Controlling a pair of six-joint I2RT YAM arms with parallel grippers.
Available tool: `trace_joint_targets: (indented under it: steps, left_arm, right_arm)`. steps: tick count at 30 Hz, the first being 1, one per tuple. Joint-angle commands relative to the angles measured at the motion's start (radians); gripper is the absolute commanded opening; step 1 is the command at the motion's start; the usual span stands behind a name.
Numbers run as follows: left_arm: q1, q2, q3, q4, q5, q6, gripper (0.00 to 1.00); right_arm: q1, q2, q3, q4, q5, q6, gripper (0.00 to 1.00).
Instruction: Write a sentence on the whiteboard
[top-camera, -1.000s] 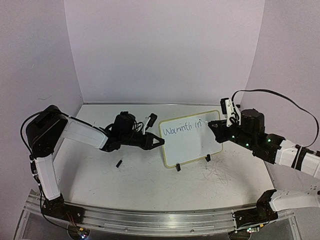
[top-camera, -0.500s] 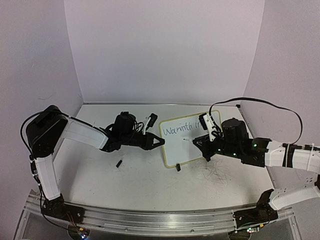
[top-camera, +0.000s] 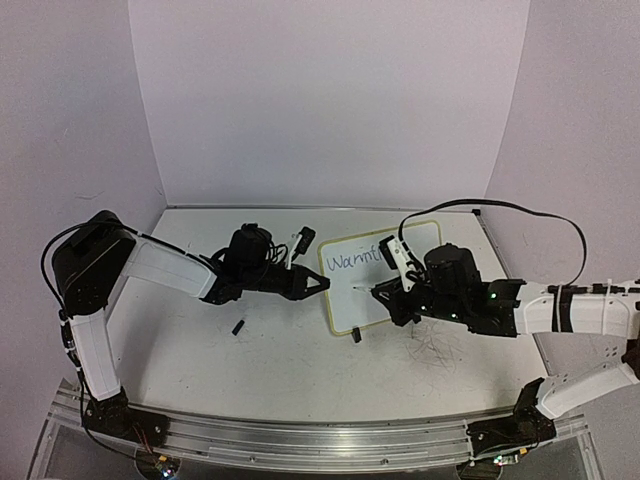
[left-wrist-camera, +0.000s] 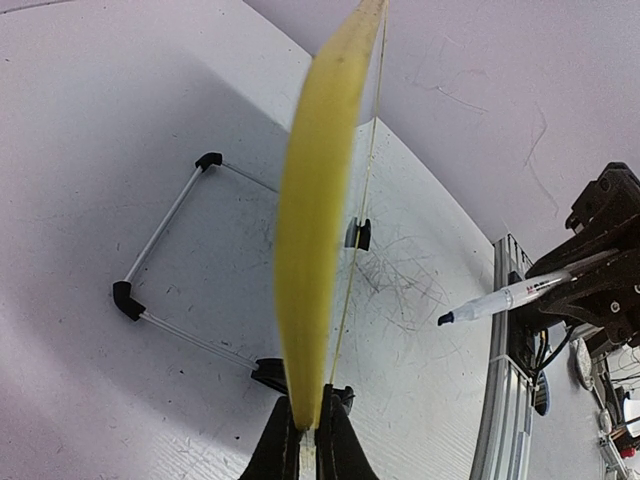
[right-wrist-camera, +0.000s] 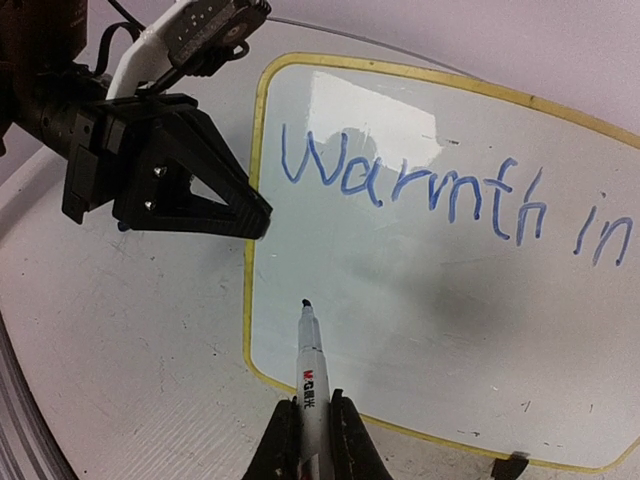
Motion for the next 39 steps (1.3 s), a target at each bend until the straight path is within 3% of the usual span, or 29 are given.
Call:
trace_joint_targets:
  steps: [1, 12, 27, 39]
  left_arm:
    - [-0.019, 0.013, 0.016, -0.037, -0.028, 0.005, 0.00]
    - [-0.024, 0.010, 0.011, -0.036, -0.027, 0.007, 0.00]
    - [-0.033, 0.014, 0.017, -0.038, -0.034, 0.008, 0.00]
    - [-0.033, 0.023, 0.023, -0.039, -0.031, 0.008, 0.00]
  right_arm:
    - [0.007, 0.002, 0.042, 0.062, 0.037, -0.004, 0.00]
    - [0.006, 0.001, 0.042, 0.101, 0.114, 0.027, 0.00]
    - [0.028, 0.105, 0.074, 0.130, 0.003, -0.032, 0.00]
    - [0.039, 0.127, 0.075, 0.128, 0.165, 0.025, 0.00]
